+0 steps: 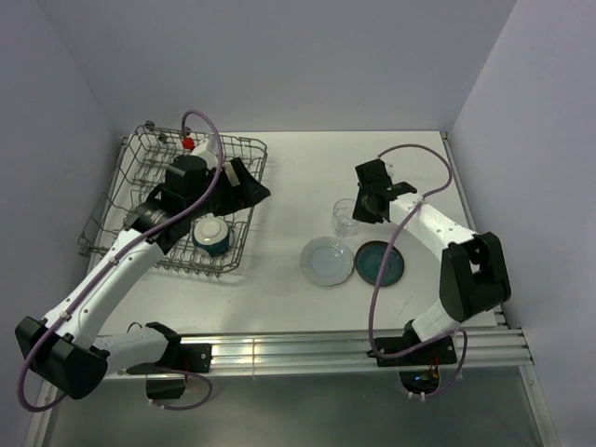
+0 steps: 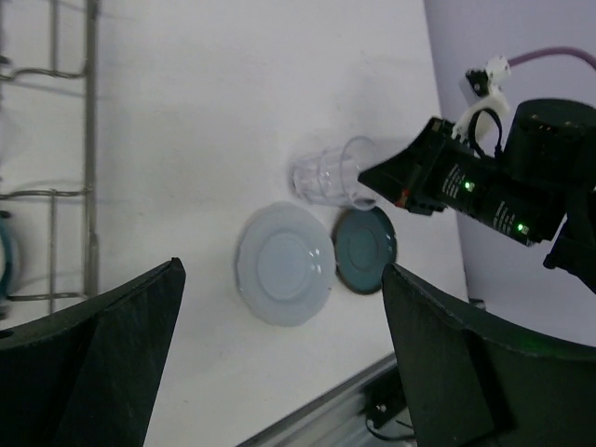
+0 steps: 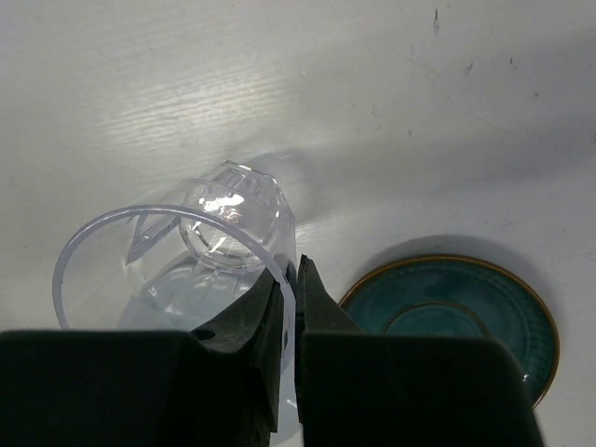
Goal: Load the mixed dishes into the dish rack
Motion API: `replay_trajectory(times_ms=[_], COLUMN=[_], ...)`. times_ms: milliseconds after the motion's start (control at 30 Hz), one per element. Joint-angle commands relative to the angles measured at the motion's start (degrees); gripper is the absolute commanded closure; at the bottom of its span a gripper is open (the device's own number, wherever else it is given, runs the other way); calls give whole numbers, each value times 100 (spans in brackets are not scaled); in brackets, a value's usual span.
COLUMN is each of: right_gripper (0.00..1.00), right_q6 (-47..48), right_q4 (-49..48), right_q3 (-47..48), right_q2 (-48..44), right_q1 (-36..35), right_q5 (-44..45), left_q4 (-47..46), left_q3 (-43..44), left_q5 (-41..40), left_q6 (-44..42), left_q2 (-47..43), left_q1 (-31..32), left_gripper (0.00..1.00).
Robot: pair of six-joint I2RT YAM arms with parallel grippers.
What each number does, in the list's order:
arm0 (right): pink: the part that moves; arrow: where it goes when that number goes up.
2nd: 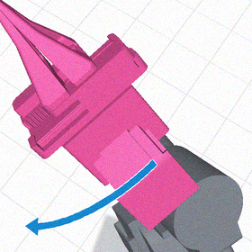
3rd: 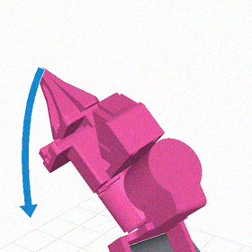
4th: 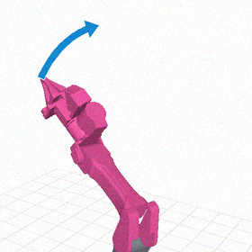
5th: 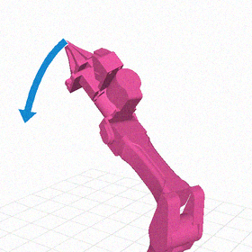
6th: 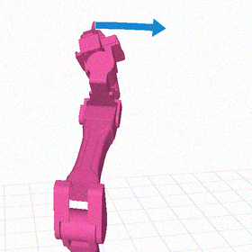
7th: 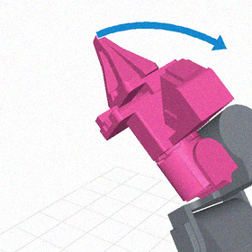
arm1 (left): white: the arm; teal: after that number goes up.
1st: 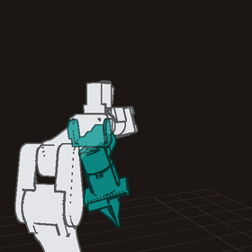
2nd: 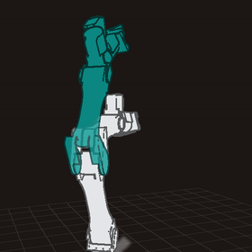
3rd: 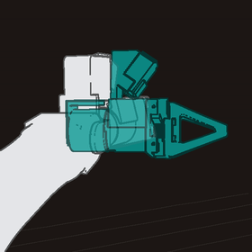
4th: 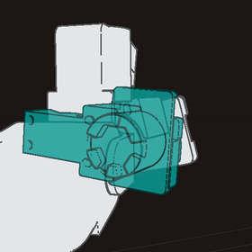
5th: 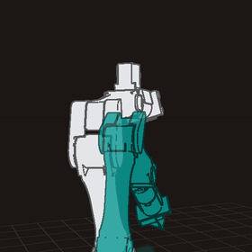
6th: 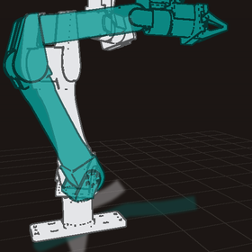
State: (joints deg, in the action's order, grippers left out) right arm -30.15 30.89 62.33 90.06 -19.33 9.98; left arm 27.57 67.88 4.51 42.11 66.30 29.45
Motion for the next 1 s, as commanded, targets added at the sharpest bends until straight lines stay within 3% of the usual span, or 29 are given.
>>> replay_trajectory(times_ms=[0,133,300,433,700,967], right_gripper=[100,100,100,100,100,100], right_q6=[36,-78,-544,-957,-1449,-2109], right_q4=[-206,-321,-926,-1269,-1945,-2729], right_q3=[438,447,105,17,-361,-713], right_q2=[-857,-1569,-2229,-2256,-2300,-2291], right_q1=[17,140,710,878,879,817], right_q5=[-56,-1100,-3540,-4782,-5532,-6042], left_q4=[-585,-1586,-4107,-5620,-7625,-8136], left_q3=[-274,-775,-1768,-2217,-2692,-2701], left_q5=[1013,2075,3265,3846,4110,4207], left_q6=[367,1157,2862,3654,4560,4807], left_q2=[58,155,295,646,831,1042], left_q1=[-10,-36,-89,-98,-97,-89], left_gripper=[7,6,1,1,1,1])
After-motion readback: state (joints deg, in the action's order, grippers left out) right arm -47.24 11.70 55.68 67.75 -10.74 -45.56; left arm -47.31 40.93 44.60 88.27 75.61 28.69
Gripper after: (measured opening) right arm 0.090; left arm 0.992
